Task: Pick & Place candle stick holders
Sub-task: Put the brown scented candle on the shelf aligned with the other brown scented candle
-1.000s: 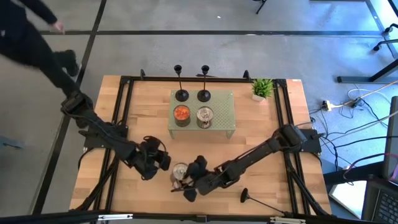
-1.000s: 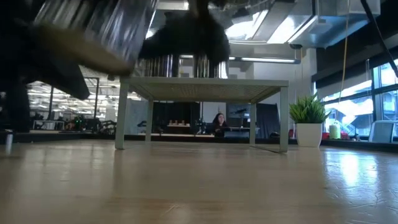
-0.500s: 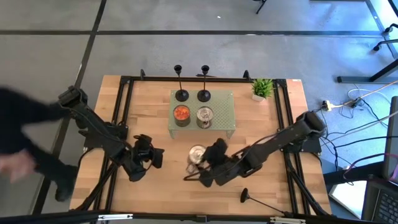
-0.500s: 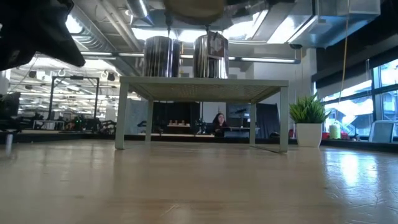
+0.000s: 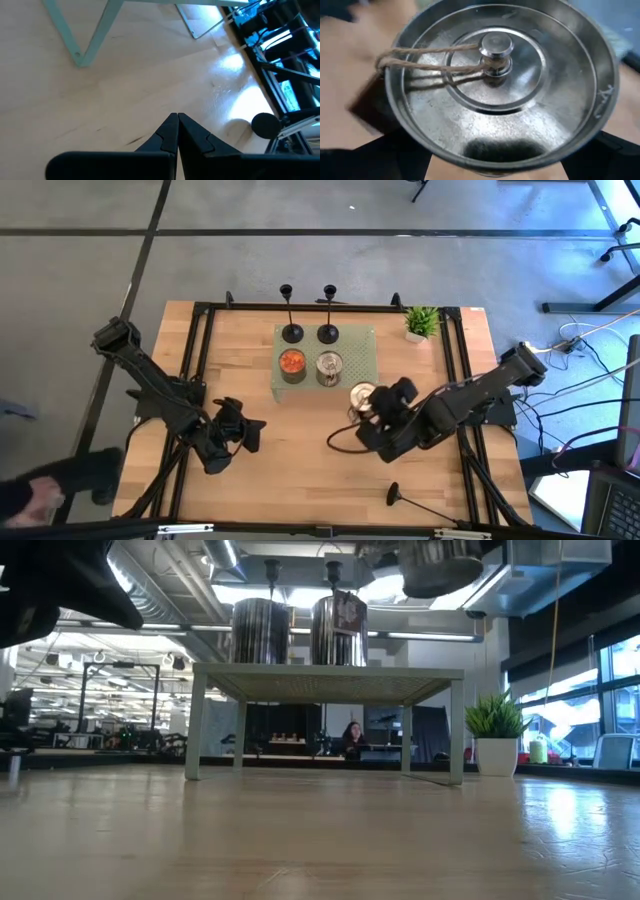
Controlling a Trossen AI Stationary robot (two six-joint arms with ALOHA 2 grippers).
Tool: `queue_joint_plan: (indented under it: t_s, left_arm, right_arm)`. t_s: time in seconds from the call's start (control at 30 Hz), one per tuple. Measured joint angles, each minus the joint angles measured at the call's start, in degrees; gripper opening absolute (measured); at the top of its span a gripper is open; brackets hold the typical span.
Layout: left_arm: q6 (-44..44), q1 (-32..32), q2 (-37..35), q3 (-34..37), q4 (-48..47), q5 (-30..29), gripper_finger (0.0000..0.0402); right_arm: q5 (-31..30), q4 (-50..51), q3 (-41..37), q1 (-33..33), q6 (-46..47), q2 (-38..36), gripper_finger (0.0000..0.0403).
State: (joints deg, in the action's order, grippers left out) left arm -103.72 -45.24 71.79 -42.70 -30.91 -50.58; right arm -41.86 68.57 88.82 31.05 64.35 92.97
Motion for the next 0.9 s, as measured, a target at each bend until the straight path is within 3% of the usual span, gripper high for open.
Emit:
queue_joint_plan:
  t_s: [0.2,0.5,0.9]
  left_arm:
    - [0.0,-0.1,0.0,0.0,1.0,-2.4,0.0002]
    - [1.6,-0.1,0.0,0.0,2.7,-2.9,0.0002]
    - [4.9,-0.5,0.0,0.0,5.9,-2.0,0.0002]
  right_arm:
    - [-3.8,7.9,-0.3,-2.8,2.8,-0.7,0.0344]
    - [-4.0,2.5,-6.7,-7.8,4.9,-0.7,0.0343]
    - [-8.4,0.7,-8.9,-10.8,6.9,-1.0,0.0342]
